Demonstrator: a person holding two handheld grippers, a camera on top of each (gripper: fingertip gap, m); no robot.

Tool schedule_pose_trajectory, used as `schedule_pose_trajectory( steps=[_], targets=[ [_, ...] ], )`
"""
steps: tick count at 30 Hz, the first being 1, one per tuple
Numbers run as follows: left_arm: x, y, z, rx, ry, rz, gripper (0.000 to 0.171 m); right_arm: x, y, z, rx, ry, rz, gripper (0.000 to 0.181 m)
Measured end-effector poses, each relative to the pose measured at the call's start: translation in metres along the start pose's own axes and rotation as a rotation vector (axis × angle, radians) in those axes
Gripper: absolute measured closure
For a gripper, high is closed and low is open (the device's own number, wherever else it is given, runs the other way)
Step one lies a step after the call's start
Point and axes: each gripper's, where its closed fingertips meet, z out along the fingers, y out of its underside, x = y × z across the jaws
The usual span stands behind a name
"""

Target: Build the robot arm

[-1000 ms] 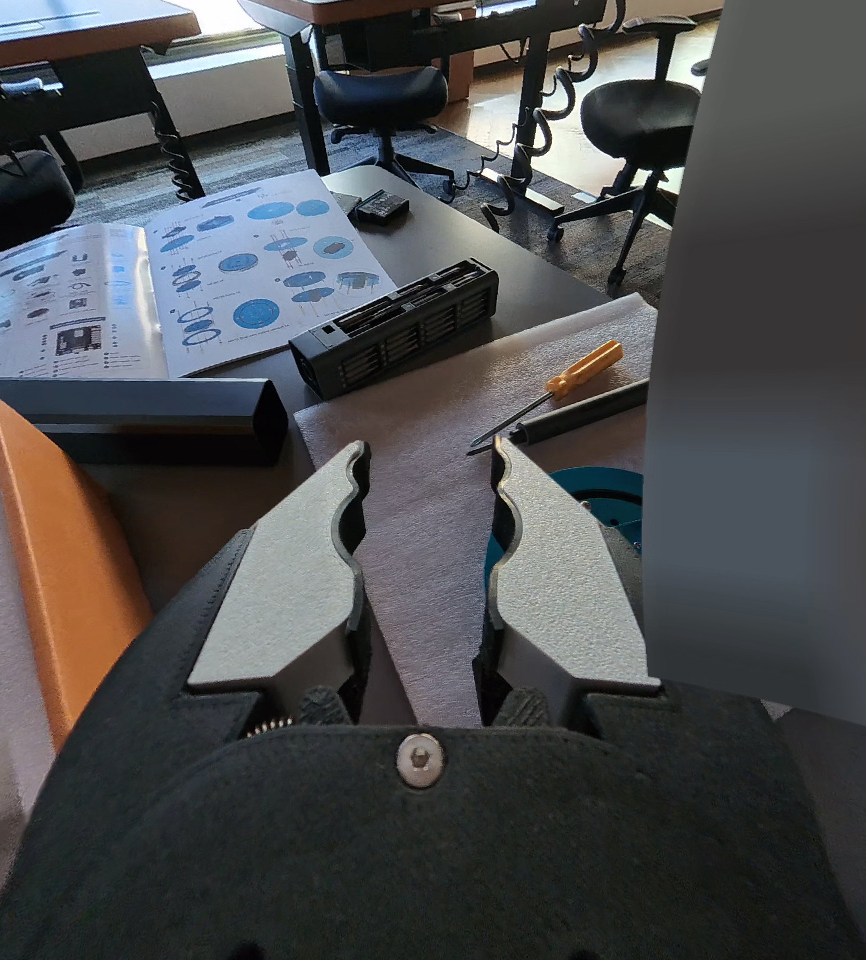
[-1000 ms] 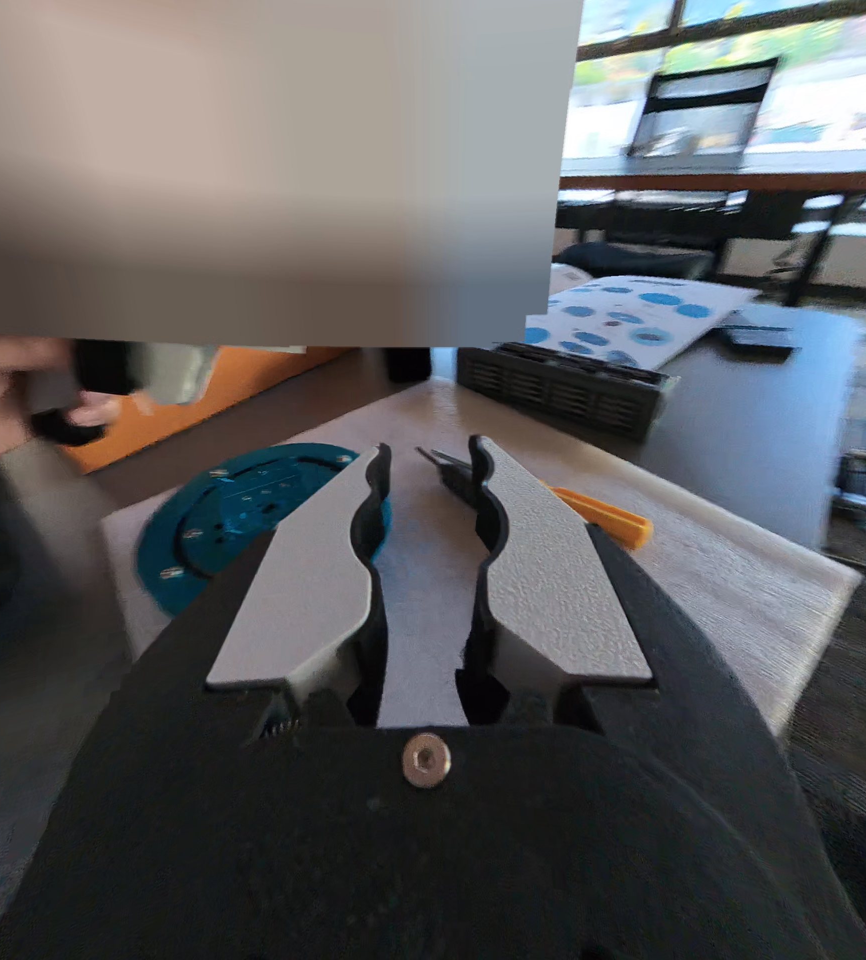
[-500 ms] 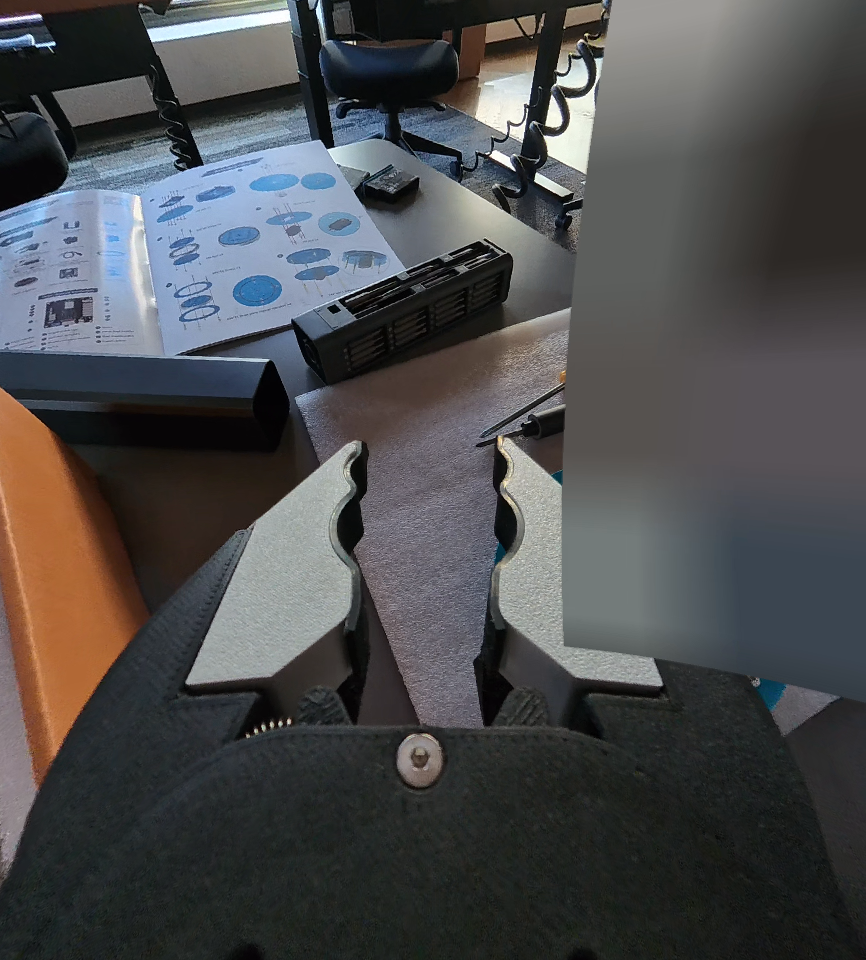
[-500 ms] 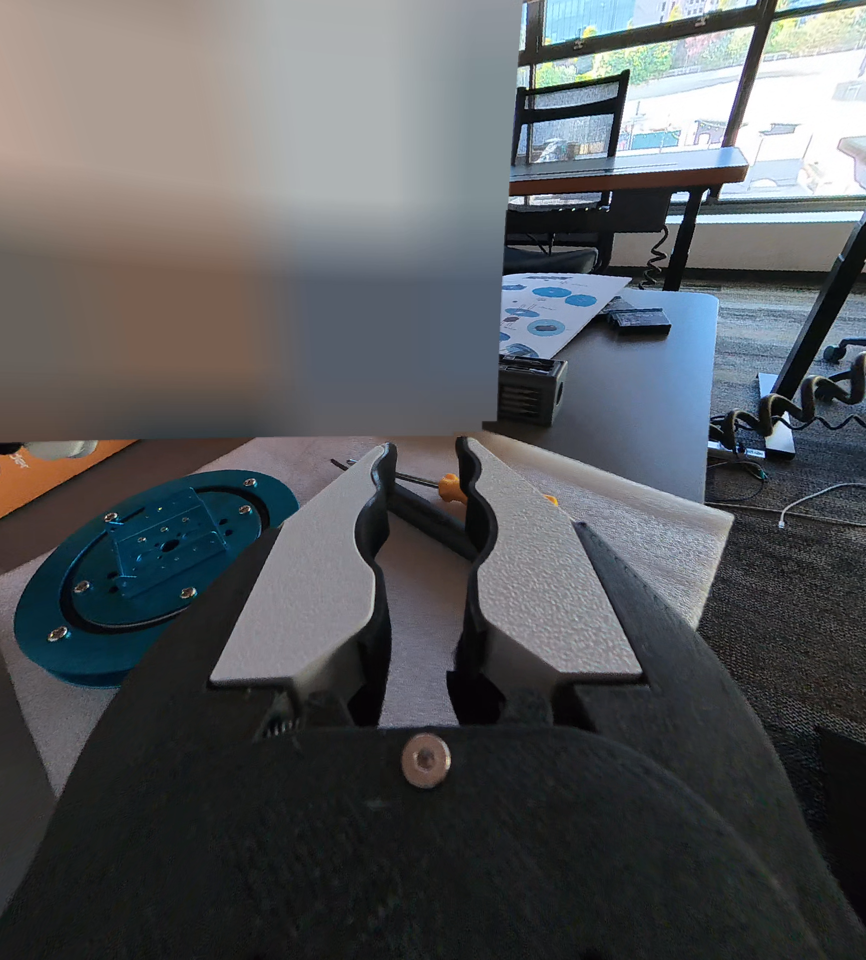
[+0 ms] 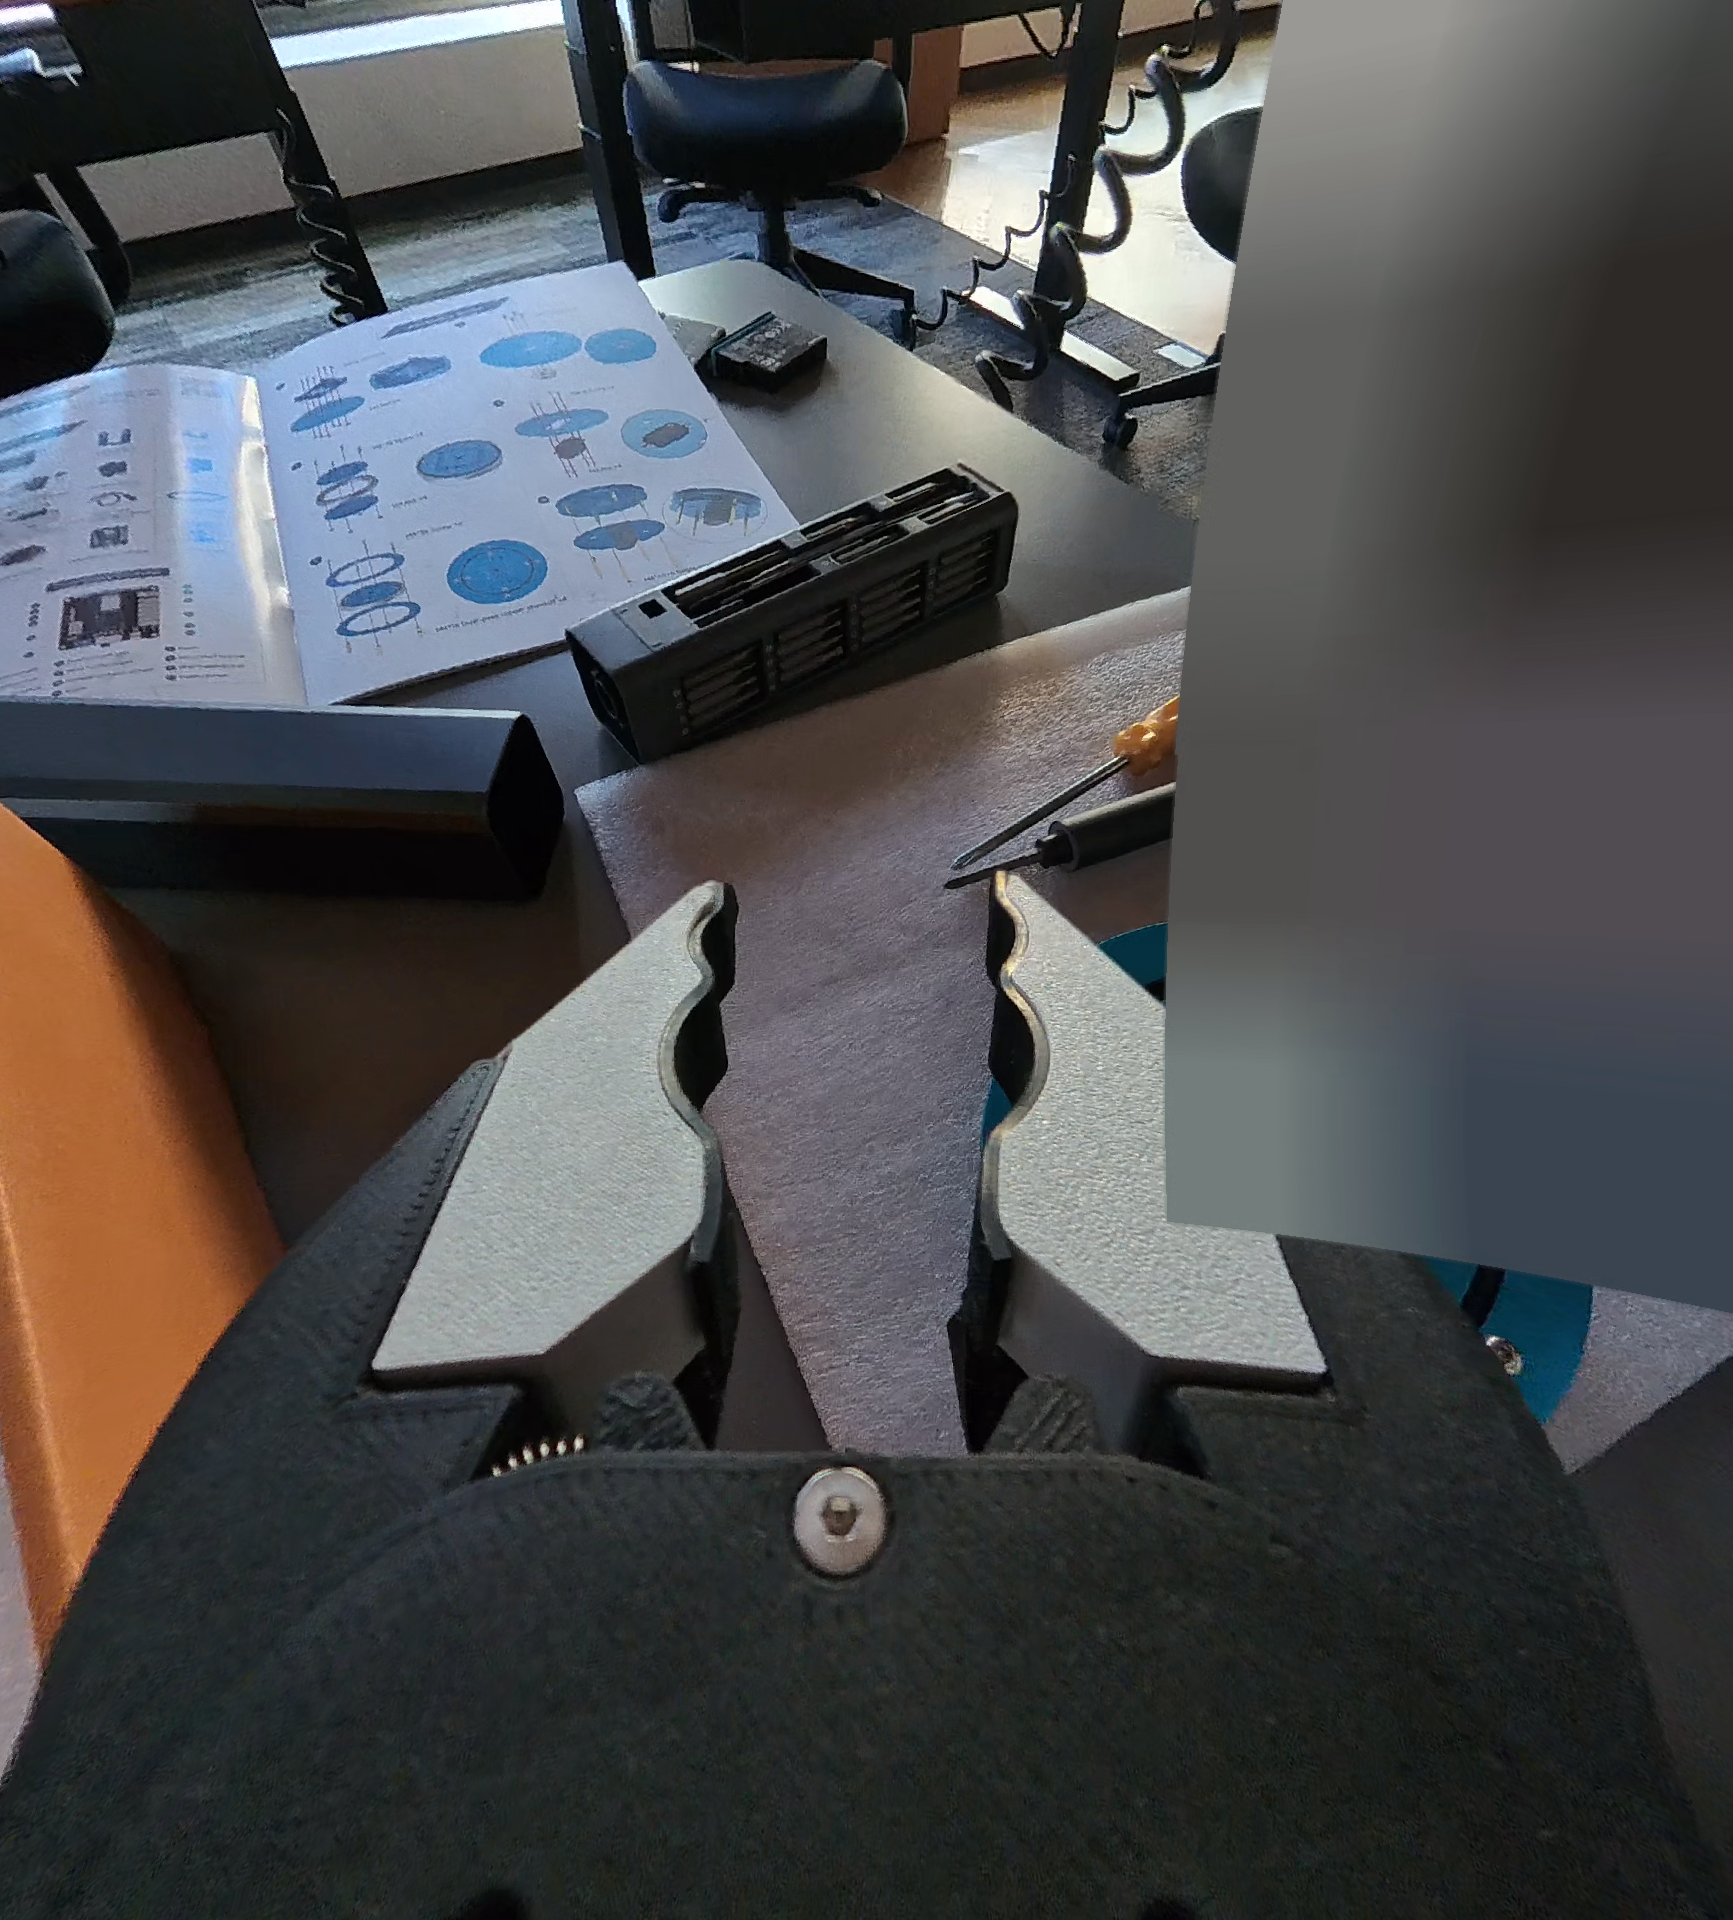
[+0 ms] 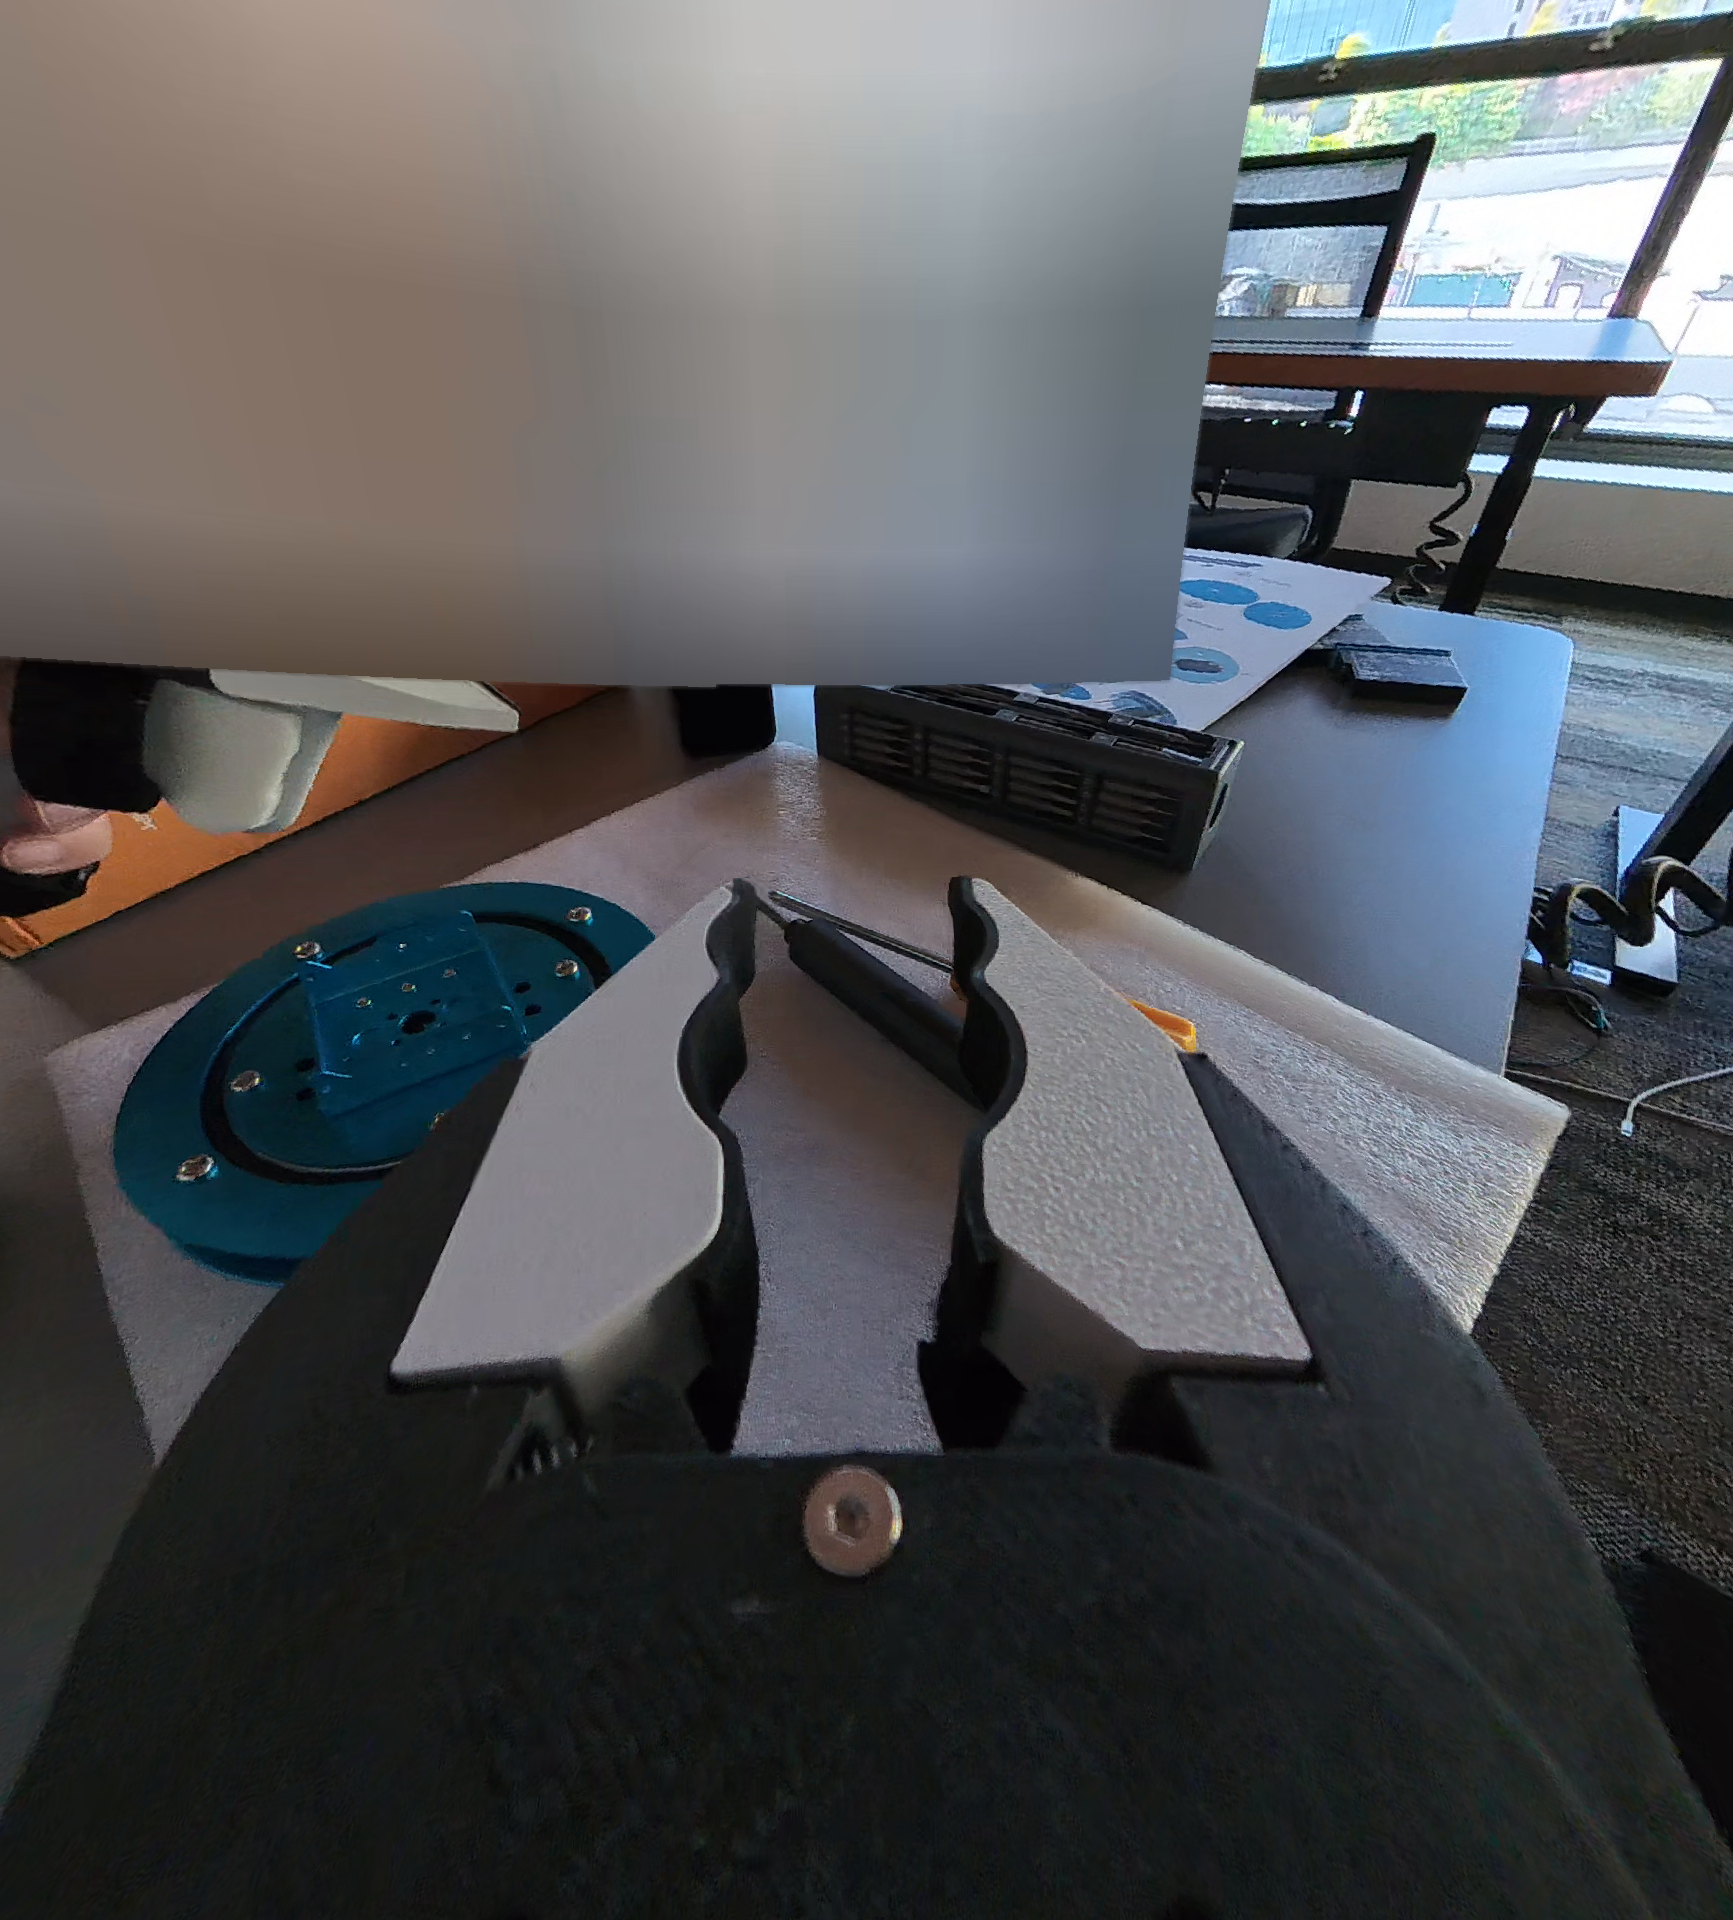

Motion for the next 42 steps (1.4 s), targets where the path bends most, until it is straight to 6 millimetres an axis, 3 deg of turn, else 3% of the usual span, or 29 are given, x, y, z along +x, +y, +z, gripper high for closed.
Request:
schedule_pose_trajectory(
  steps=[1, 5, 8, 11, 14, 16, 21, 23, 26, 28, 30, 33, 36, 39, 42],
  targets=[
    [0.0, -0.003, -0.002, 0.01, -0.009, 0.017, 0.124, -0.001, 0.0, 0.0, 0.0, -0.003, -0.007, 0.143],
    [0.002, -0.015, -0.011, 0.064, -0.03, 0.054, 0.125, -0.001, -0.007, -0.004, 0.027, 0.031, -0.091, 0.142],
    [0.004, -0.02, -0.014, 0.089, -0.047, 0.084, 0.125, -0.007, -0.028, -0.016, 0.119, 0.02, -0.118, 0.143],
    [0.007, -0.021, -0.015, 0.09, -0.053, 0.114, 0.125, -0.012, -0.053, -0.04, 0.145, 0.025, -0.244, 0.145],
    [0.01, -0.026, -0.018, 0.115, -0.06, 0.136, 0.124, -0.005, -0.093, -0.087, 0.136, 0.098, -0.447, 0.147],
    [0.009, -0.029, -0.019, 0.138, -0.077, 0.165, 0.127, 0.008, -0.133, -0.131, 0.127, 0.167, -0.537, 0.149],
    [0.013, -0.024, -0.011, 0.115, -0.066, 0.182, 0.127, 0.051, -0.235, -0.248, 0.067, 0.331, -0.53, 0.148],
    [0.006, -0.022, -0.006, 0.097, -0.101, 0.202, 0.127, 0.083, -0.285, -0.302, 0.036, 0.515, -0.614, 0.156],
    [-0.002, -0.026, -0.004, 0.078, -0.154, 0.214, 0.127, 0.148, -0.389, -0.392, 0.056, 0.843, -0.743, 0.174],
    [-0.002, -0.035, -0.004, 0.071, -0.183, 0.227, 0.127, 0.217, -0.434, -0.442, -0.041, 0.995, -0.64, 0.167],
    [-0.001, -0.048, -0.004, 0.062, -0.217, 0.245, 0.128, 0.287, -0.455, -0.466, -0.155, 1.005, -0.491, 0.157],
    [0.007, -0.076, 0.0, 0.076, -0.236, 0.241, 0.128, 0.386, -0.464, -0.475, -0.279, 0.982, -0.309, 0.154],
    [0.021, -0.101, 0.011, 0.077, -0.209, 0.214, 0.127, 0.46, -0.449, -0.468, -0.438, 1.002, -0.305, 0.153],
    [0.032, -0.118, 0.016, 0.077, -0.212, 0.221, 0.124, 0.511, -0.418, -0.463, -0.725, 1.07, -0.51, 0.154],
    [0.034, -0.134, 0.007, 0.094, -0.273, 0.259, 0.125, 0.548, -0.378, -0.461, -0.964, 1.081, -0.573, 0.153]
  ],
)
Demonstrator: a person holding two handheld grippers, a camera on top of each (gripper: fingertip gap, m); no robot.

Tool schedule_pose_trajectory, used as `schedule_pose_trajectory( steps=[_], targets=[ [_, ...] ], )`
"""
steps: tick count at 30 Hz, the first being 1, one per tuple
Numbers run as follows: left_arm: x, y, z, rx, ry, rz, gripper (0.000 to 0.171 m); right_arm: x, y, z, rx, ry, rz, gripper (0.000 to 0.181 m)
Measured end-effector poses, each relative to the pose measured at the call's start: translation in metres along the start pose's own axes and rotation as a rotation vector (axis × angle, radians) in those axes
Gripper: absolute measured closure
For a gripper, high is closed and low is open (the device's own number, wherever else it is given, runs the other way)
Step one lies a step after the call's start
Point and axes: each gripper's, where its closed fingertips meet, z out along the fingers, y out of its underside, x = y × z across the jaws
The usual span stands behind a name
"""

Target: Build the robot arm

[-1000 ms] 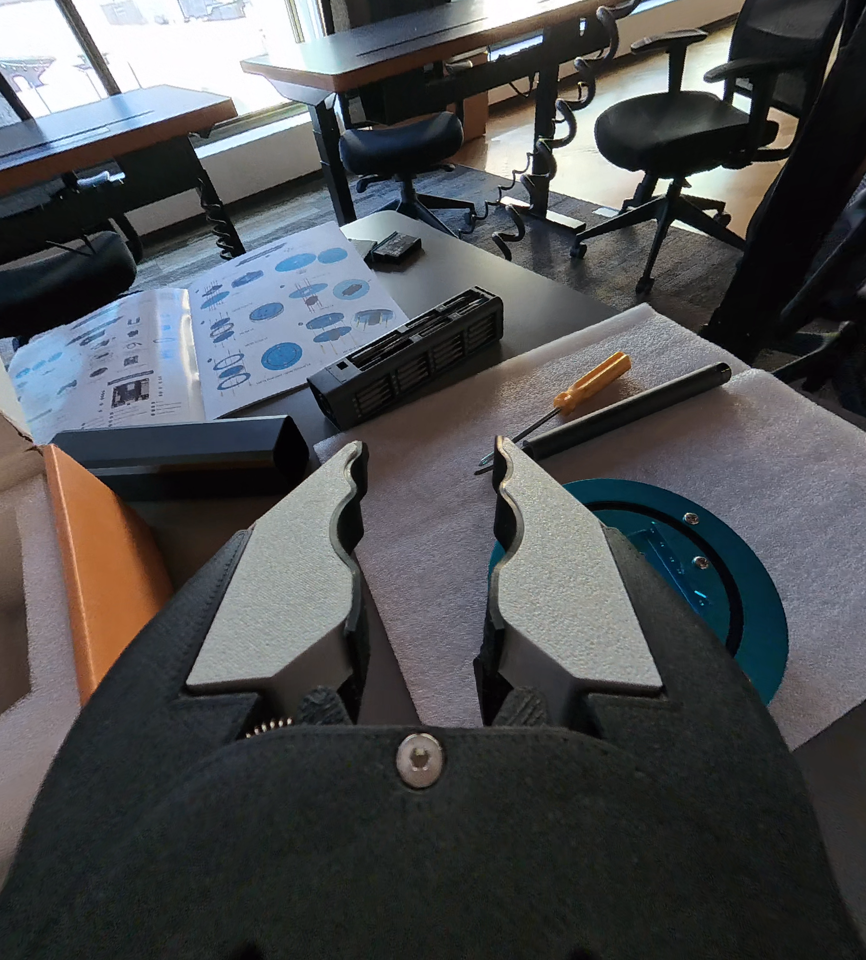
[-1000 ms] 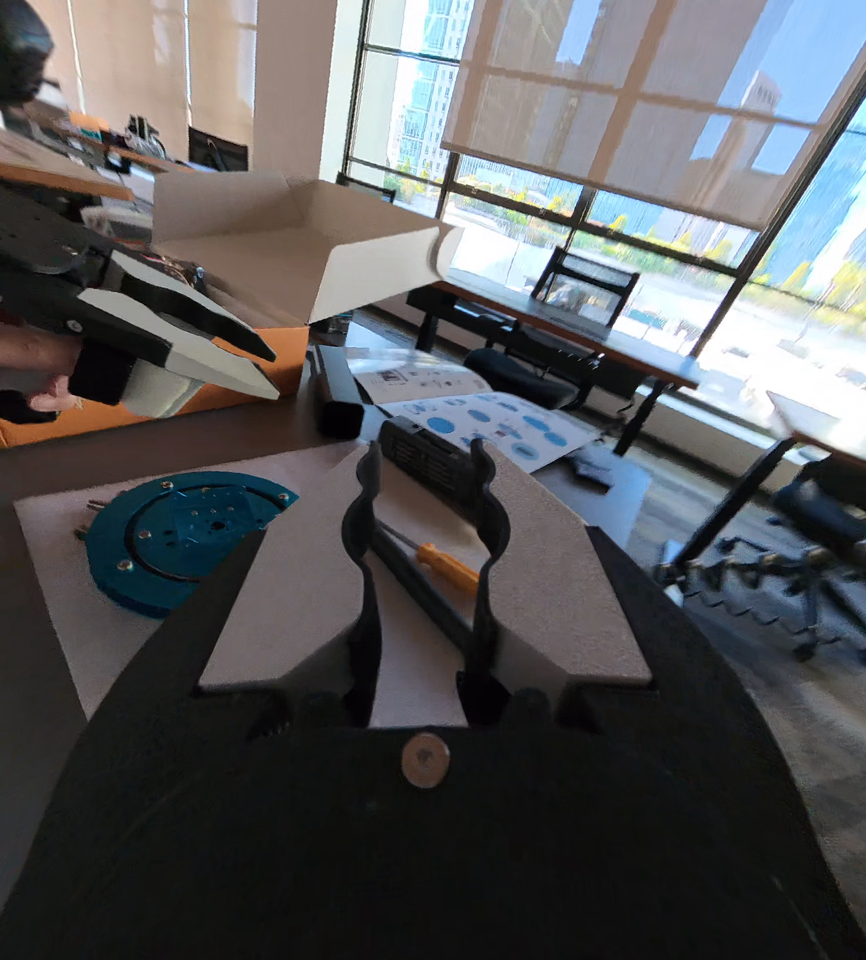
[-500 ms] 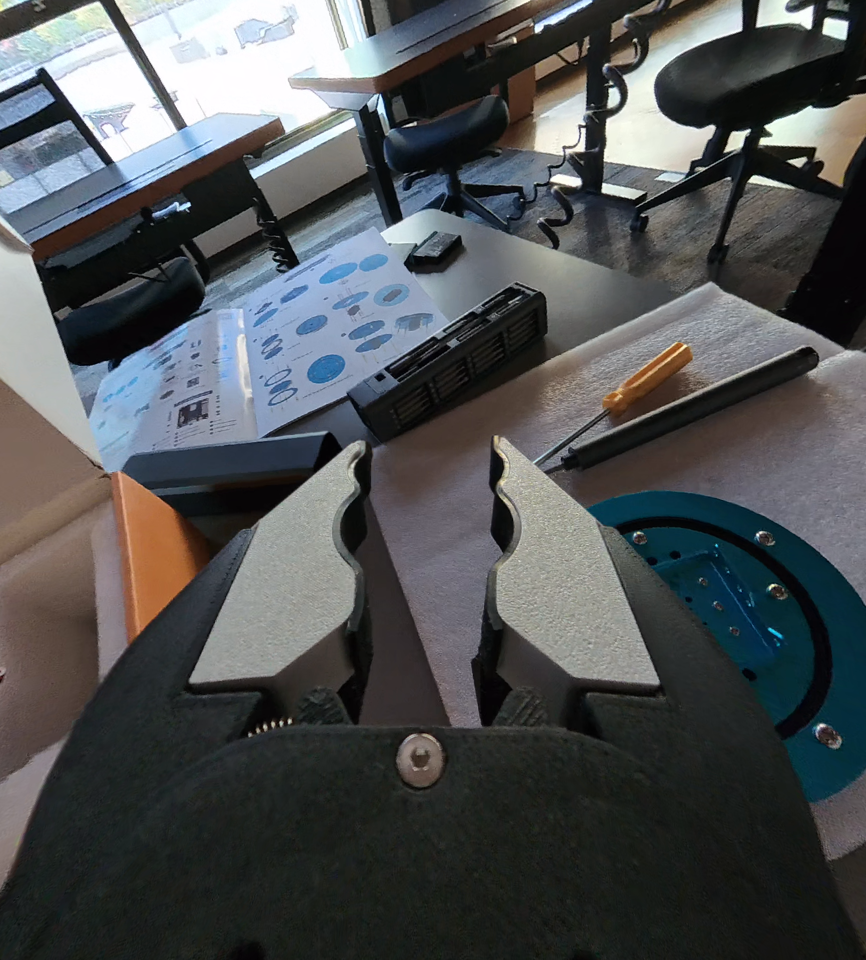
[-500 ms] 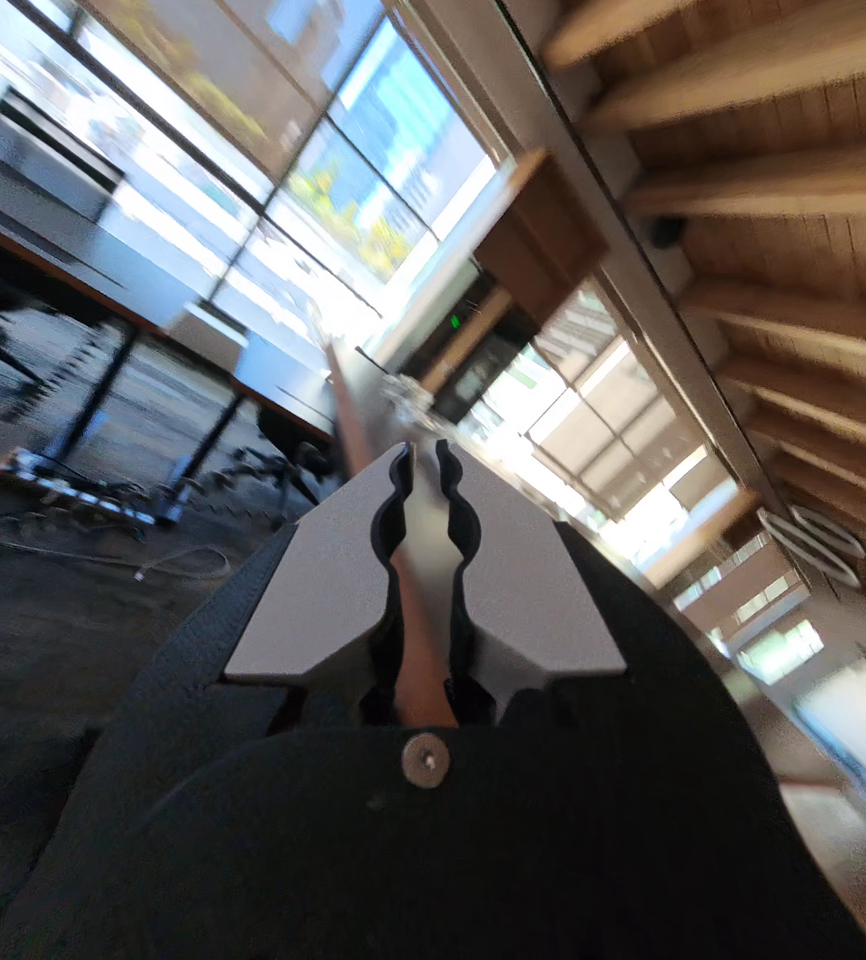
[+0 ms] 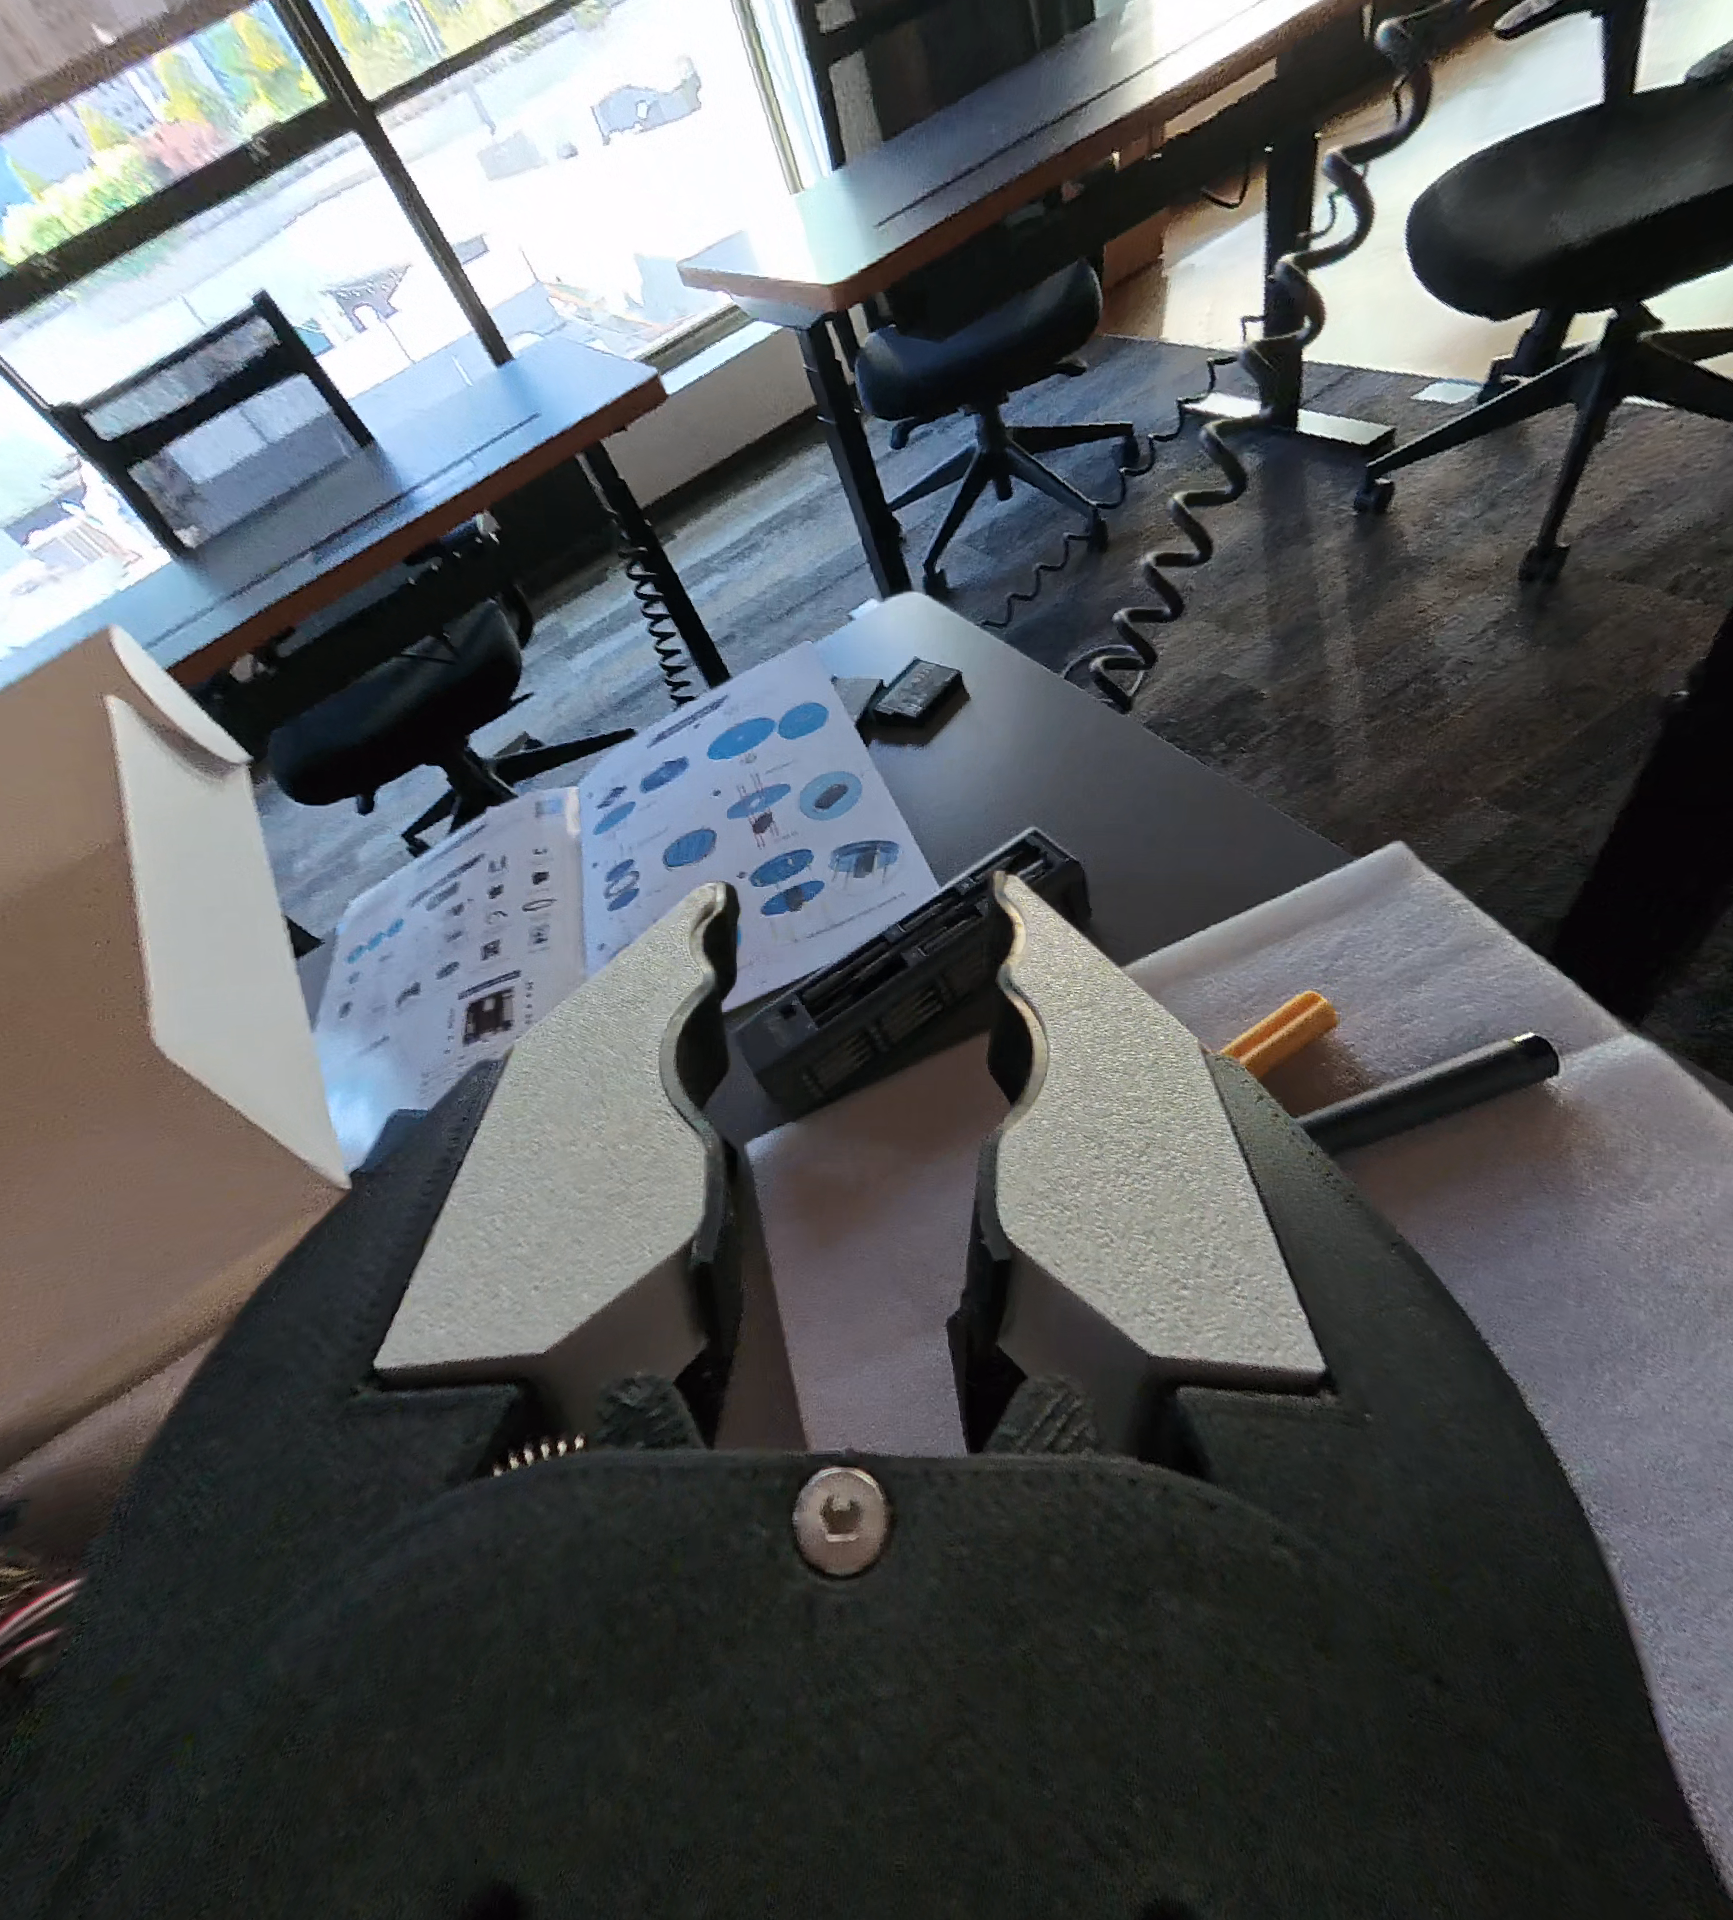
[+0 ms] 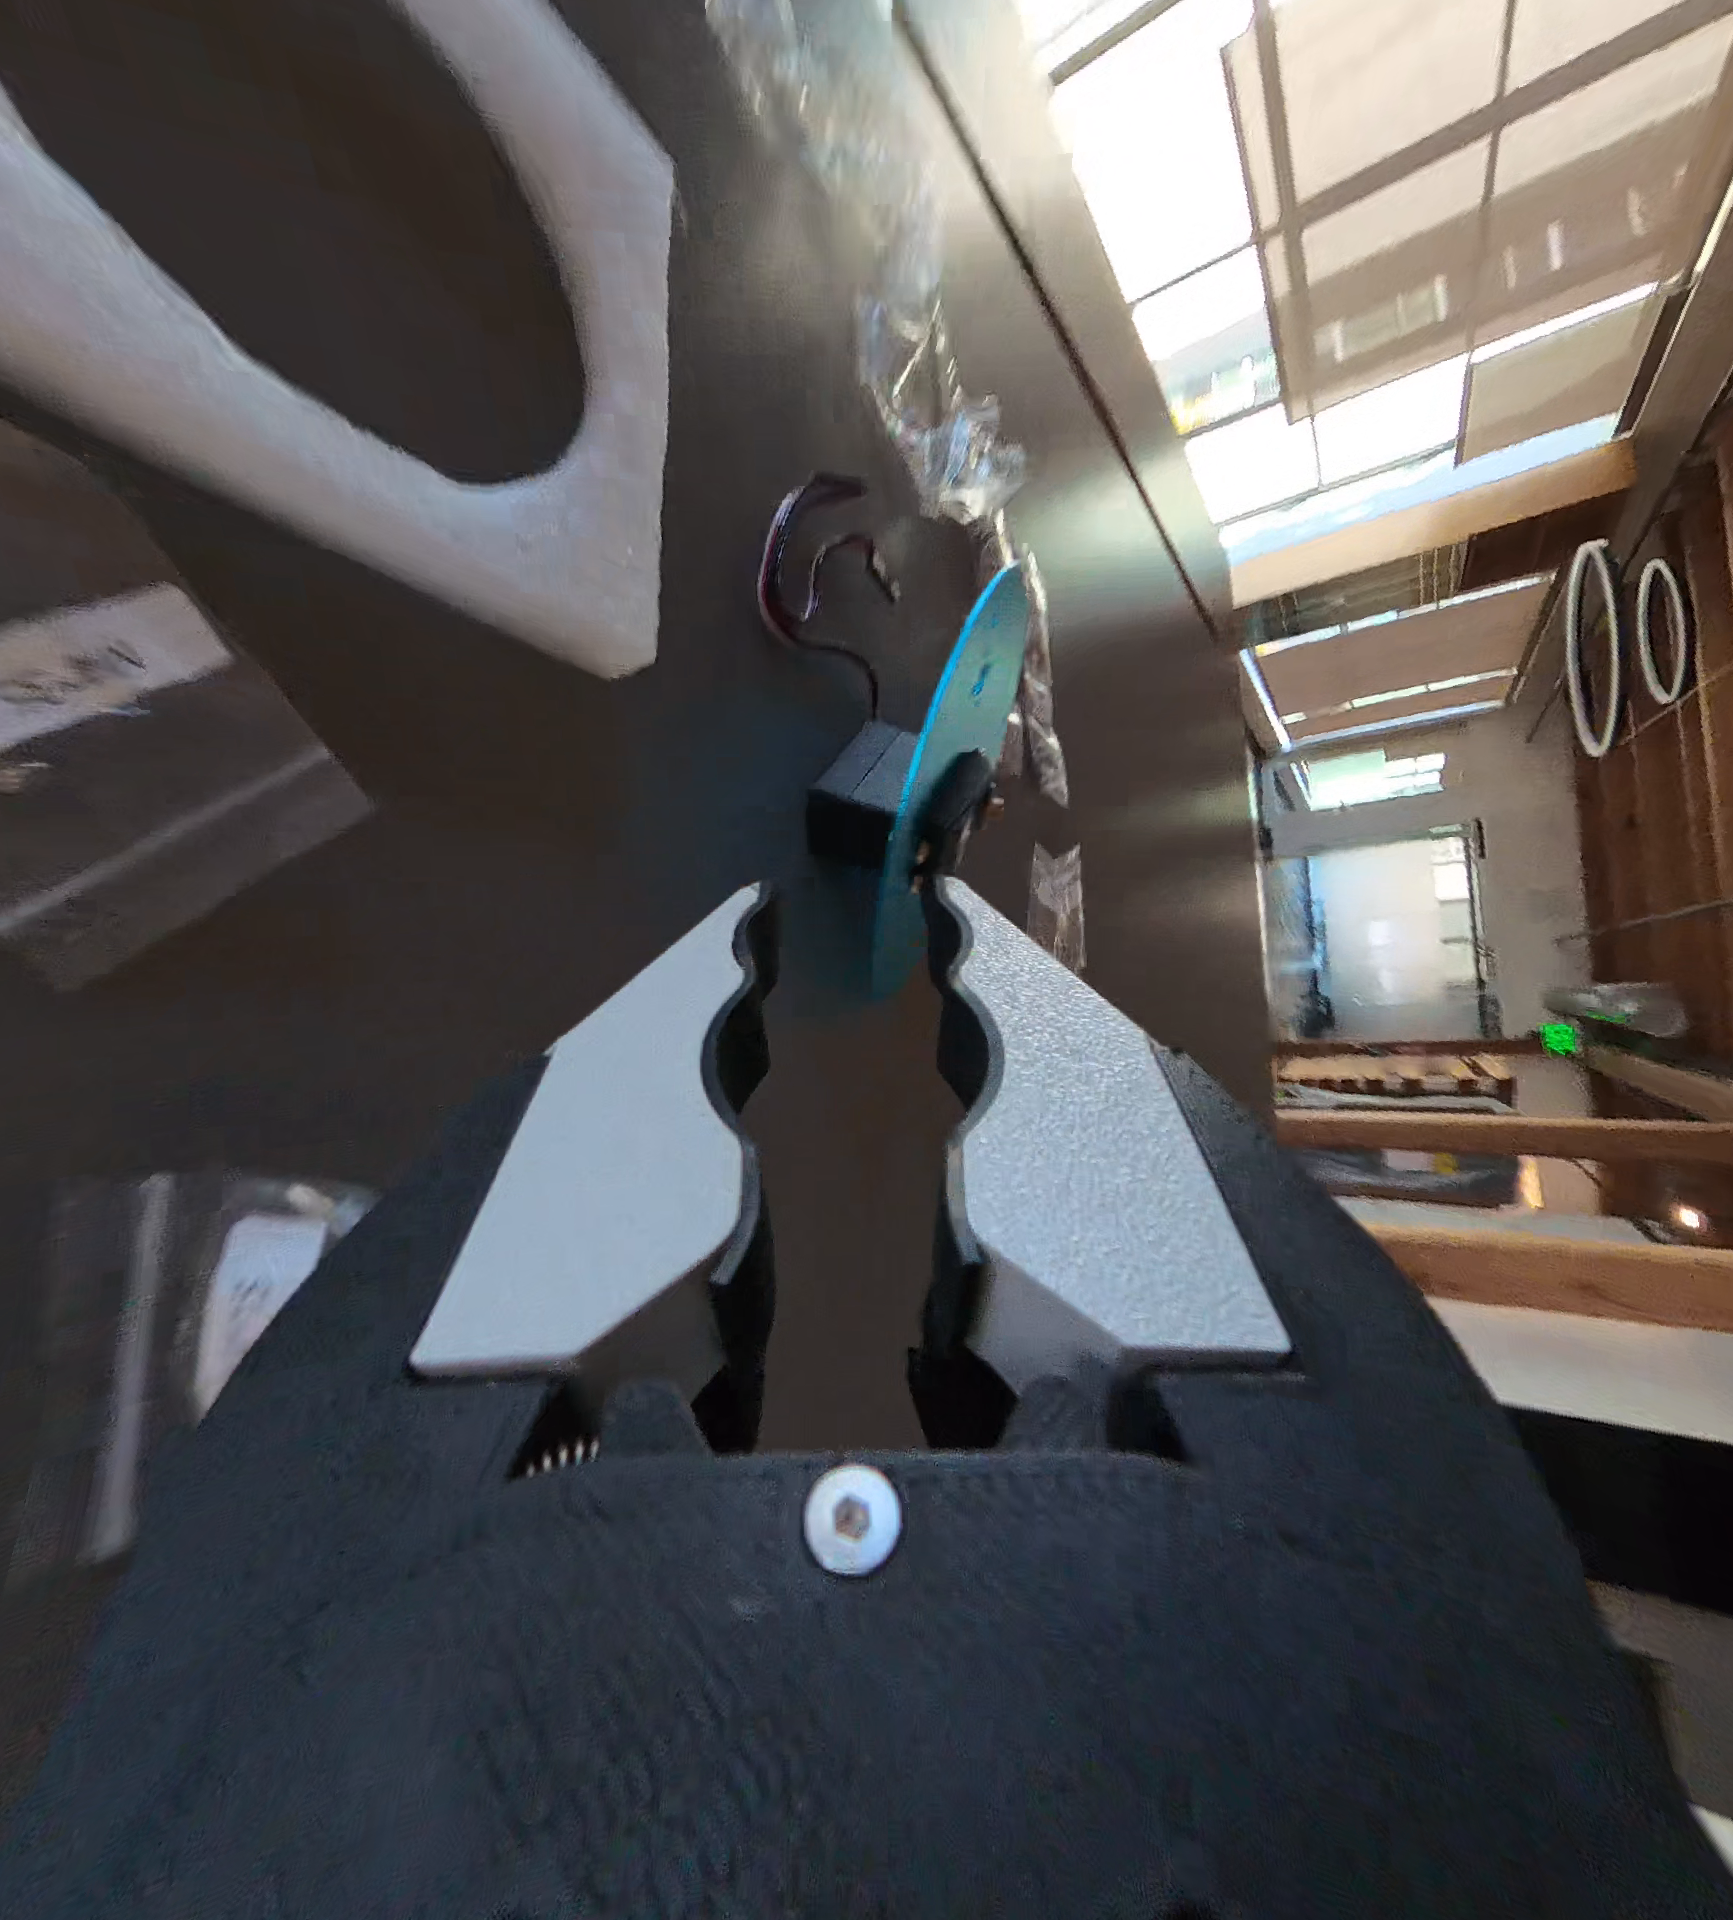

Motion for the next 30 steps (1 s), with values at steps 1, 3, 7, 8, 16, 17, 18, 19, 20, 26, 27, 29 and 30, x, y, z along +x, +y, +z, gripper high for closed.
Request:
schedule_pose_trajectory(
  steps=[1, 3, 7, 8, 16, 17, 18, 19, 20, 26, 27, 29, 30],
  targets=[
    [-0.002, -0.004, -0.004, 0.0, -0.016, 0.008, 0.125, -0.002, 0.006, 0.012, -0.046, 0.009, -0.036, 0.153],
    [-0.008, -0.011, -0.01, 0.001, -0.039, 0.017, 0.125, 0.002, 0.011, 0.025, -0.089, 0.039, -0.093, 0.153],
    [-0.022, -0.02, -0.017, -0.01, -0.101, 0.051, 0.125, 0.011, 0.007, 0.035, -0.046, 0.038, -0.068, 0.156],
    [-0.024, -0.022, -0.017, -0.015, -0.117, 0.062, 0.125, 0.012, 0.005, 0.036, -0.029, 0.022, -0.042, 0.156],
    [-0.035, -0.022, -0.002, -0.042, -0.157, 0.06, 0.126, 0.015, -0.013, 0.05, 0.031, 0.033, -0.033, 0.168],
    [-0.036, -0.021, -0.001, -0.044, -0.161, 0.058, 0.126, 0.015, -0.011, 0.052, 0.013, 0.042, -0.039, 0.167],
    [-0.037, -0.021, 0.0, -0.046, -0.164, 0.055, 0.127, 0.017, -0.009, 0.054, -0.004, 0.065, -0.054, 0.17],
    [-0.037, -0.021, 0.001, -0.044, -0.165, 0.049, 0.127, 0.019, -0.007, 0.053, -0.018, 0.09, -0.084, 0.172],
    [-0.036, -0.022, 0.002, -0.04, -0.162, 0.042, 0.127, 0.021, -0.005, 0.053, -0.036, 0.12, -0.125, 0.173],
    [-0.031, -0.024, -0.003, -0.024, -0.163, 0.062, 0.127, 0.037, -0.002, 0.032, -0.029, 0.195, -0.163, 0.18],
    [-0.031, -0.024, -0.005, -0.02, -0.169, 0.068, 0.127, 0.041, -0.003, 0.025, -0.016, 0.214, -0.167, 0.18],
    [-0.031, -0.025, -0.01, -0.01, -0.175, 0.072, 0.128, 0.049, -0.006, 0.011, 0.008, 0.246, -0.164, 0.18],
    [-0.032, -0.025, -0.013, -0.005, -0.175, 0.071, 0.129, 0.052, -0.008, 0.002, 0.023, 0.258, -0.151, 0.18]
  ],
)
